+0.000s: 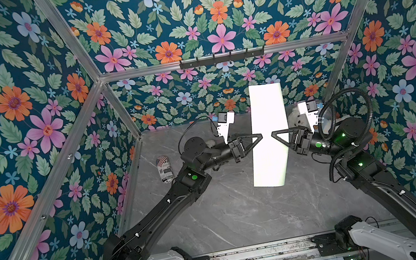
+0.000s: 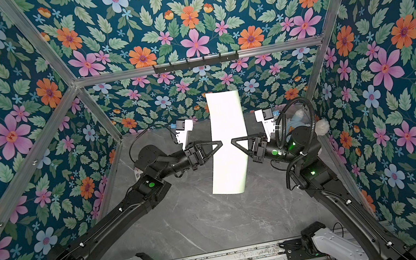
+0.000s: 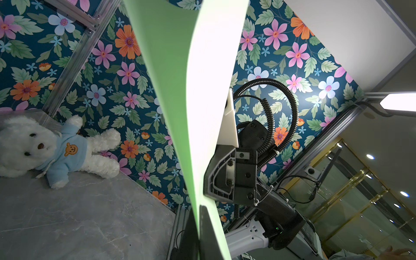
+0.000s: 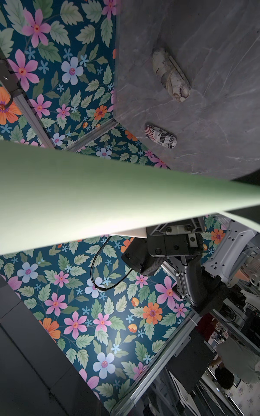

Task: Fold the rectangular paper in half along the long edge
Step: Fold the paper.

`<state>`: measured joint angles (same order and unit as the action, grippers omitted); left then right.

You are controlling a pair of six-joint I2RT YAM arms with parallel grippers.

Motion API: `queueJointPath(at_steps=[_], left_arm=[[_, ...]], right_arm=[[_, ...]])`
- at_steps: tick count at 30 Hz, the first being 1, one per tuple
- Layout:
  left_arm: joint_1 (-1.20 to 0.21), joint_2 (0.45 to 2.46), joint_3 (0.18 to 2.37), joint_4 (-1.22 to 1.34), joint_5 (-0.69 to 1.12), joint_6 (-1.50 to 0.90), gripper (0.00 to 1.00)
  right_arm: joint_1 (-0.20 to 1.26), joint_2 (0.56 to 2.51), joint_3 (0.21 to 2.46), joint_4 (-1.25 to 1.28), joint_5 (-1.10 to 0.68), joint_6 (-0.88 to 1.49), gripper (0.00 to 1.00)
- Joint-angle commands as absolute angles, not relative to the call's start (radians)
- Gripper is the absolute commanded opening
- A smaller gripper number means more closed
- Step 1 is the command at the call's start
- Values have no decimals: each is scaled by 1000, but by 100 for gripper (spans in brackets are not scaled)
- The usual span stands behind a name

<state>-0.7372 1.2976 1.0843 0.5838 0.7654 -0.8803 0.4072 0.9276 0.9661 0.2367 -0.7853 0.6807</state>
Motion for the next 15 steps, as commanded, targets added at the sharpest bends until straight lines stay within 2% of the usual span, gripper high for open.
queueJointPath(at_steps=[1, 3, 11, 13, 15], left_arm=[[-734, 1290, 1085, 618, 758, -863, 0], [-735, 1291, 1082, 623, 759, -864, 0], [-735, 1292, 1074, 651, 765, -872, 0], [-734, 1292, 1072, 657, 768, -873, 0], [-735, 1294, 1072, 662, 770, -875, 0]], right_arm=[[400, 915, 967, 264, -777, 670, 0], [396, 910, 968, 263, -778, 670, 3], [388, 891, 966, 264, -784, 672, 0], [385, 887, 974, 241, -770, 660, 12], [384, 884, 978, 236, -768, 656, 10]])
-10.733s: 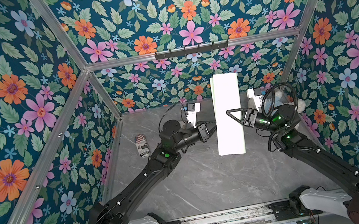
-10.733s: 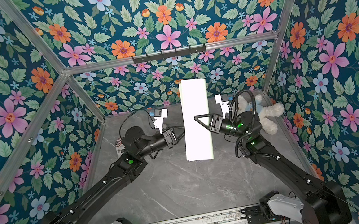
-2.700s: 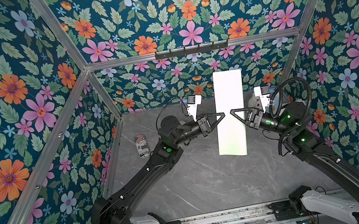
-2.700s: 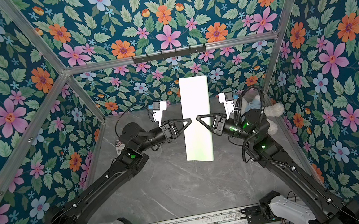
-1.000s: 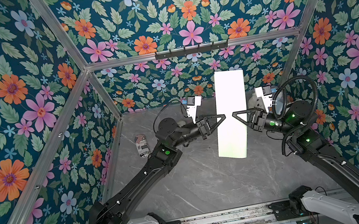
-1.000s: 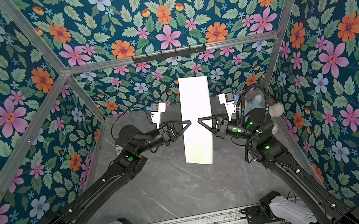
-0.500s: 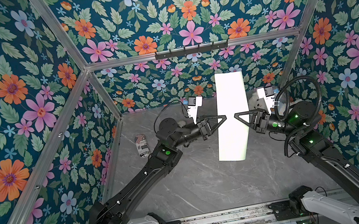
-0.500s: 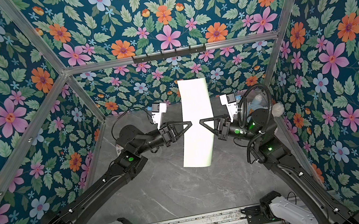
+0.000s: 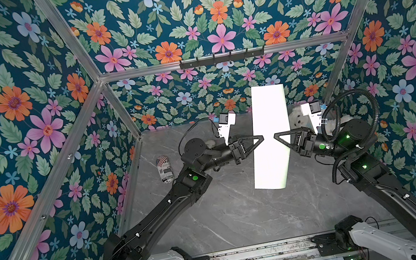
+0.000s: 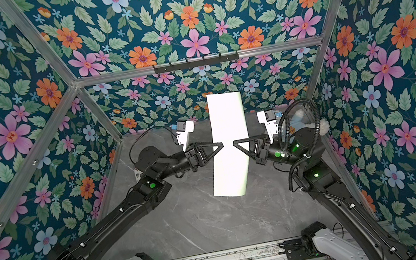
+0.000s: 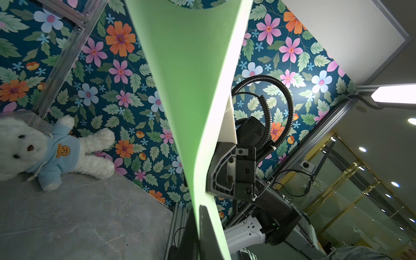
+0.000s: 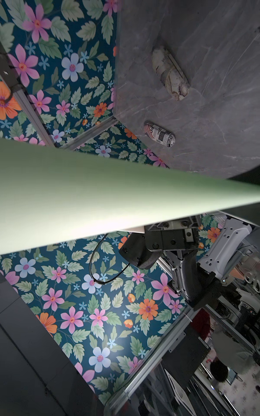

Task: Fold the rectangular paper in half along the long edge
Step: Fold the paper.

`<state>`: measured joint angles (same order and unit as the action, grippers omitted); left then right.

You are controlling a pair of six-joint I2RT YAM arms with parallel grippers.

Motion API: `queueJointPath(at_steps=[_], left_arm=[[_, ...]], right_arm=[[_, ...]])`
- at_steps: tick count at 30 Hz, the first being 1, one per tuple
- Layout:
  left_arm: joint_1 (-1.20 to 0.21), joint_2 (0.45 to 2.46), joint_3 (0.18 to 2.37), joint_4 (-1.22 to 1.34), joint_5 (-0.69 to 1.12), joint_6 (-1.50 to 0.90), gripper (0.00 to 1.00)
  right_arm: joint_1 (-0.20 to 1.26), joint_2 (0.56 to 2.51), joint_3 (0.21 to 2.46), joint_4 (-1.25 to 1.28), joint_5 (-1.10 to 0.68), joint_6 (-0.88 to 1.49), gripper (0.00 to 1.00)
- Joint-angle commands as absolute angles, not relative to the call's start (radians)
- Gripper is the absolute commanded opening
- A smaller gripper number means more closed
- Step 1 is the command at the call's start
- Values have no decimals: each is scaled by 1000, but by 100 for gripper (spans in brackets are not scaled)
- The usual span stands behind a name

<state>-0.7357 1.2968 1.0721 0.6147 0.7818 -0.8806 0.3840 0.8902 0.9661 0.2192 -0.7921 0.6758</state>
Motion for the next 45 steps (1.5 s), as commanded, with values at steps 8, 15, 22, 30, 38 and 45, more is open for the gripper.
queueJointPath(at_steps=[8, 15, 22, 30, 38, 45], left_arm=[[-735, 1295, 1071, 672, 775, -879, 0], [-735, 1284, 1071, 660, 773, -868, 0], [-738, 1289, 1073, 662, 775, -866, 0], [-740, 1299, 1074, 661, 775, -864, 0], [-740, 1302, 1071, 664, 773, -865, 0], [-740, 1298, 1068, 663, 772, -863, 0]], right_arm=[[381, 883, 985, 240, -774, 655, 0], [379, 887, 1002, 195, -739, 627, 40], [380, 921, 980, 282, -776, 676, 60], [448, 949, 961, 319, -763, 681, 60], [456, 943, 966, 321, -764, 681, 31], [456, 928, 966, 280, -726, 649, 1]])
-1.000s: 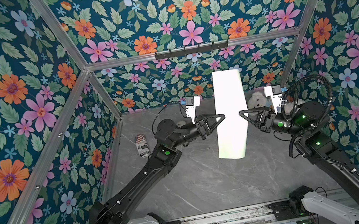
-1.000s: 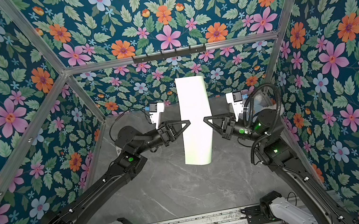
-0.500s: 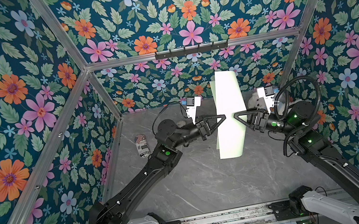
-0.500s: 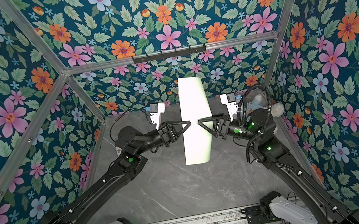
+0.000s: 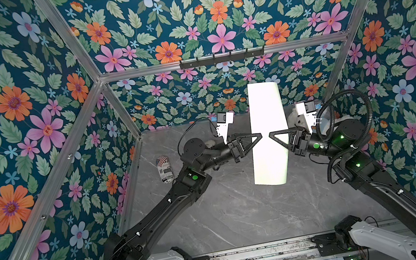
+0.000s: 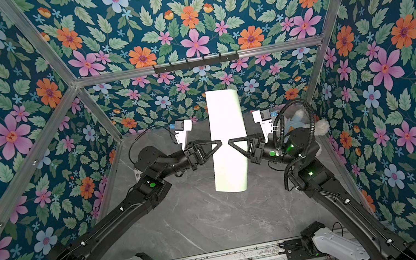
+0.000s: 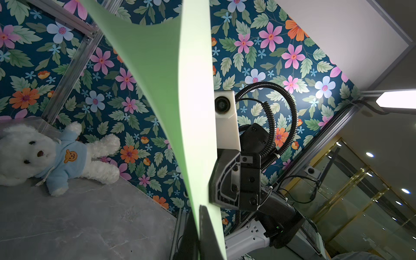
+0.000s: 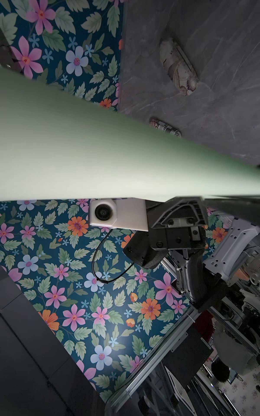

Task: Fold the rectangular paper in half along the long edge
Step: Fold the paper.

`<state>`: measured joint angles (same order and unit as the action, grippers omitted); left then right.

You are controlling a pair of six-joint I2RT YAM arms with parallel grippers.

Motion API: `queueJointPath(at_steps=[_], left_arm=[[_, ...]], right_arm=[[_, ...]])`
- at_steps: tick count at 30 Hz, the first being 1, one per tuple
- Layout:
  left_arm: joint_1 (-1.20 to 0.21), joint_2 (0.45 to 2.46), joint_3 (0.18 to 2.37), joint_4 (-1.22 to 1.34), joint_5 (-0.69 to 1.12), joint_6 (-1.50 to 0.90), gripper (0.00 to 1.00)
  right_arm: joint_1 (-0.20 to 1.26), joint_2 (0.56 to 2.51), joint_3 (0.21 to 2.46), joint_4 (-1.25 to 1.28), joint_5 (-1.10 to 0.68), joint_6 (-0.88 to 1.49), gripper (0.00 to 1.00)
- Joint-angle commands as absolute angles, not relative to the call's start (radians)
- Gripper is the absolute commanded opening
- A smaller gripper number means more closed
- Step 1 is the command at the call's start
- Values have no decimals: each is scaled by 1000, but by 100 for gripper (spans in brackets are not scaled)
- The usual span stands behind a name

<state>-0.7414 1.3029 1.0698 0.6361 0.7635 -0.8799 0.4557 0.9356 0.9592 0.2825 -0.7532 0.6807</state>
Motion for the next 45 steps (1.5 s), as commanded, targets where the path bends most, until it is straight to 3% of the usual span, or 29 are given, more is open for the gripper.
queueJointPath(at_steps=[1, 4, 5, 6, 8, 13, 17, 22, 23, 24, 25, 26, 28, 32, 34, 36, 37, 38, 40, 44, 45], left_arm=[[-739, 1296, 1068, 663, 771, -864, 0], [-741, 1292, 1067, 657, 772, -863, 0], [-741, 1290, 1068, 657, 772, -862, 0], [-740, 1289, 1069, 653, 772, -861, 0], [-742, 1289, 1070, 652, 776, -861, 0], [-753, 1297, 1074, 658, 785, -865, 0], [-759, 1300, 1073, 658, 787, -864, 0], [-760, 1293, 1072, 640, 788, -854, 0], [-761, 1292, 1072, 638, 788, -852, 0], [-761, 1291, 1072, 636, 790, -853, 0], [-761, 1292, 1072, 636, 790, -853, 0], [-762, 1293, 1072, 635, 791, -853, 0], [-761, 1296, 1072, 636, 793, -853, 0], [-768, 1297, 1072, 636, 801, -850, 0], [-772, 1298, 1074, 636, 806, -847, 0], [-776, 1300, 1075, 635, 814, -846, 0], [-778, 1302, 1077, 634, 820, -844, 0], [-779, 1304, 1077, 631, 824, -841, 0], [-784, 1308, 1077, 630, 838, -833, 0], [-792, 1315, 1077, 630, 858, -827, 0], [-794, 1317, 1077, 630, 861, -826, 0]], right_arm=[[454, 922, 968, 267, -713, 639, 0], [438, 902, 972, 243, -697, 622, 2], [430, 896, 975, 233, -688, 618, 17], [425, 891, 980, 225, -681, 614, 25], [418, 887, 984, 231, -674, 612, 31], [416, 898, 988, 274, -667, 621, 25], [417, 904, 982, 317, -667, 635, 26], [413, 898, 982, 347, -675, 641, 3], [411, 895, 983, 351, -674, 641, 4], [410, 894, 988, 347, -670, 639, 13], [408, 895, 998, 337, -661, 637, 32], [408, 899, 1004, 331, -656, 635, 39], [407, 908, 1015, 333, -661, 632, 36], [405, 913, 1026, 350, -670, 630, 18], [402, 916, 1033, 353, -674, 627, 0], [397, 916, 1039, 356, -677, 625, 0], [395, 917, 1045, 354, -676, 624, 6], [392, 918, 1050, 352, -677, 624, 21], [390, 926, 1071, 341, -684, 617, 33], [381, 937, 1104, 328, -696, 602, 30], [377, 939, 1113, 323, -701, 597, 21]])
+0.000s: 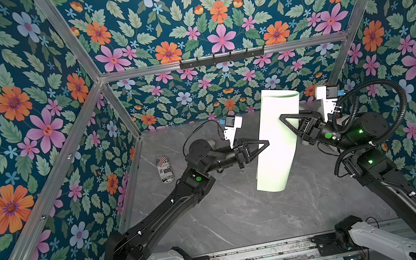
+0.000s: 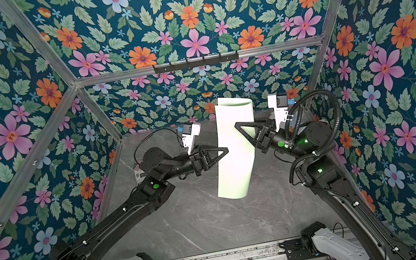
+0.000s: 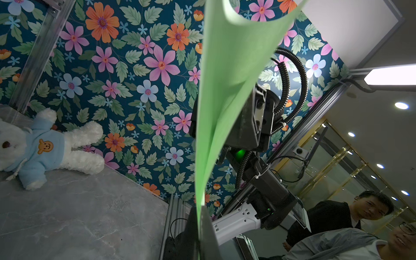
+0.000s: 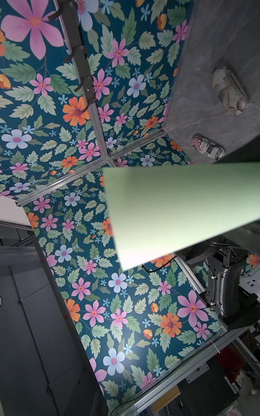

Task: Fold the rectangular paper in half along the long edge
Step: Fold the paper.

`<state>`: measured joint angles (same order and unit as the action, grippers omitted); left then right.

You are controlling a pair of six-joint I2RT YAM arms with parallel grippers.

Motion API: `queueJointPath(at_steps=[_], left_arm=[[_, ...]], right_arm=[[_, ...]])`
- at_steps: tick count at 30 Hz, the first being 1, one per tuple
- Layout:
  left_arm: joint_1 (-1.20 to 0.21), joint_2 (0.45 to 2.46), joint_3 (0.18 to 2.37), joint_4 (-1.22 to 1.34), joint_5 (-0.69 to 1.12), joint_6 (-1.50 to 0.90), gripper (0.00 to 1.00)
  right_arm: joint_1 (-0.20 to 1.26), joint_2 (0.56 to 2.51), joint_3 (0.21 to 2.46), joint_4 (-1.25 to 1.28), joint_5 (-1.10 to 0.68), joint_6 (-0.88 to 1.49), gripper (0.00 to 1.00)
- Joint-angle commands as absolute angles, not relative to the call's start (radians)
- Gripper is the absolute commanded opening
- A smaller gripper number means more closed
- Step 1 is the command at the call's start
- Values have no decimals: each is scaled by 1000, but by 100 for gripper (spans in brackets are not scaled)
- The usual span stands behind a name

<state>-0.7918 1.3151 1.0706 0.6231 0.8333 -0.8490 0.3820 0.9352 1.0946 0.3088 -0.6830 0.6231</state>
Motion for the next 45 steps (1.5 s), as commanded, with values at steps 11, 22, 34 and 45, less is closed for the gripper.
queueJointPath(at_steps=[11, 22, 34, 45], left_arm=[[-802, 1316, 1081, 614, 885, -809, 0], [-804, 1293, 1071, 609, 892, -802, 0], [-804, 1292, 1059, 683, 932, -843, 0], [-807, 1295, 1053, 704, 944, -850, 0]], right_arm=[[355, 932, 1172, 257, -703, 552, 3], [339, 912, 1187, 184, -670, 517, 59], [249, 874, 1142, 282, -731, 601, 36], [241, 852, 1131, 340, -761, 631, 0]])
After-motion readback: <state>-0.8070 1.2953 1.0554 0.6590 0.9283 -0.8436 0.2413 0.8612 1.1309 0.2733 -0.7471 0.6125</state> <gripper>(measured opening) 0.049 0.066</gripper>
